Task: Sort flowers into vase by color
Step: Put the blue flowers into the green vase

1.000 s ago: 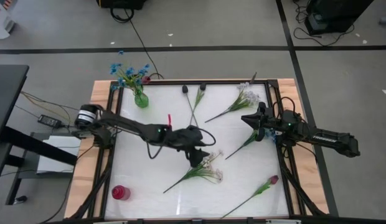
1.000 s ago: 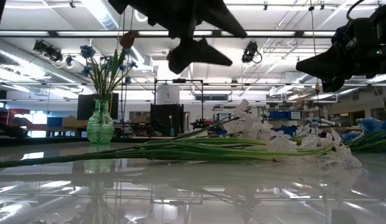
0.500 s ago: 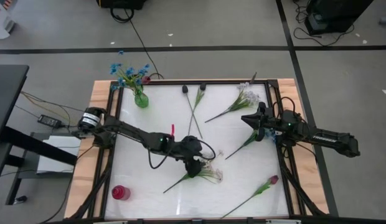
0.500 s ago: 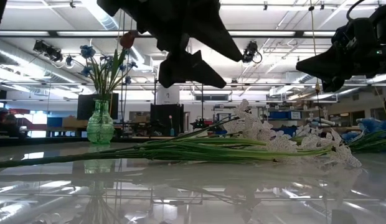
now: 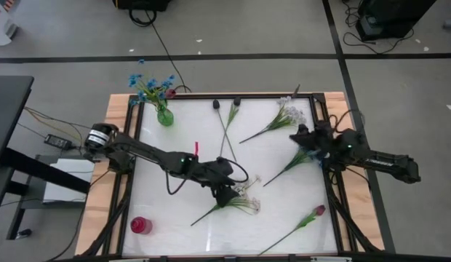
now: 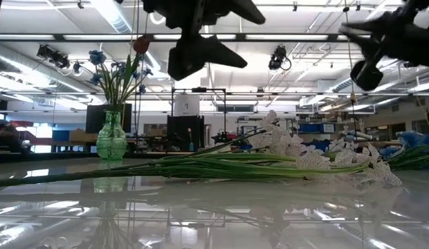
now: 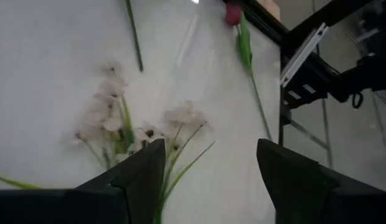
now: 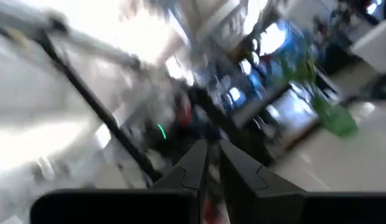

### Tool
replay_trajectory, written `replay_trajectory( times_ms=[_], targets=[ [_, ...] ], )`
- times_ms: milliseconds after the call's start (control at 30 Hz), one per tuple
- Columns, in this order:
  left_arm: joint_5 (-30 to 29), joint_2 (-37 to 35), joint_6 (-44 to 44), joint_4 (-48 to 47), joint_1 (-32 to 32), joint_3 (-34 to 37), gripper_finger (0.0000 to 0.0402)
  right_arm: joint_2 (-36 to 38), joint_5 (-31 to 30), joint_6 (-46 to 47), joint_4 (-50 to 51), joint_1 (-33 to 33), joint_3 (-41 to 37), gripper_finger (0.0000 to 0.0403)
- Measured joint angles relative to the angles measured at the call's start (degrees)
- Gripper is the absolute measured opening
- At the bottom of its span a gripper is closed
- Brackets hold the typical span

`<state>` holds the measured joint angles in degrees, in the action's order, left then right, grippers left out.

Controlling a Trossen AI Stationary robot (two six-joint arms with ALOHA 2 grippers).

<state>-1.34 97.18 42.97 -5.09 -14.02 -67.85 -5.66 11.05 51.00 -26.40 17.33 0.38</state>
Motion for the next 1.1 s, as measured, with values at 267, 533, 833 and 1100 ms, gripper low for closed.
replay_trajectory(
  times_ms=[267, 533, 833, 1100],
  targets=[
    [-0.2, -2.4, -5.7, -1.3, 3.2, 0.0, 0.0258, 0.0, -9.7, 10.6, -14.3, -0.4, 0.0, 0.0049],
    [-0.1, -2.4, -10.4, -4.2, 6.3, 0.0, 0.0258, -2.1, -6.7, 23.7, -0.1, -3.5, 0.0, 0.0049],
    [4.2, -4.0, -14.4, -17.7, 13.2, 0.0, 0.0259, -12.4, -9.9, 43.9, 11.4, -12.7, 1.9, 0.0049],
    [6.3, -4.3, -20.4, -20.1, 18.4, 0.0, 0.0259, -27.3, -10.1, 42.2, 13.8, -15.9, 17.5, 0.0049]
  ],
)
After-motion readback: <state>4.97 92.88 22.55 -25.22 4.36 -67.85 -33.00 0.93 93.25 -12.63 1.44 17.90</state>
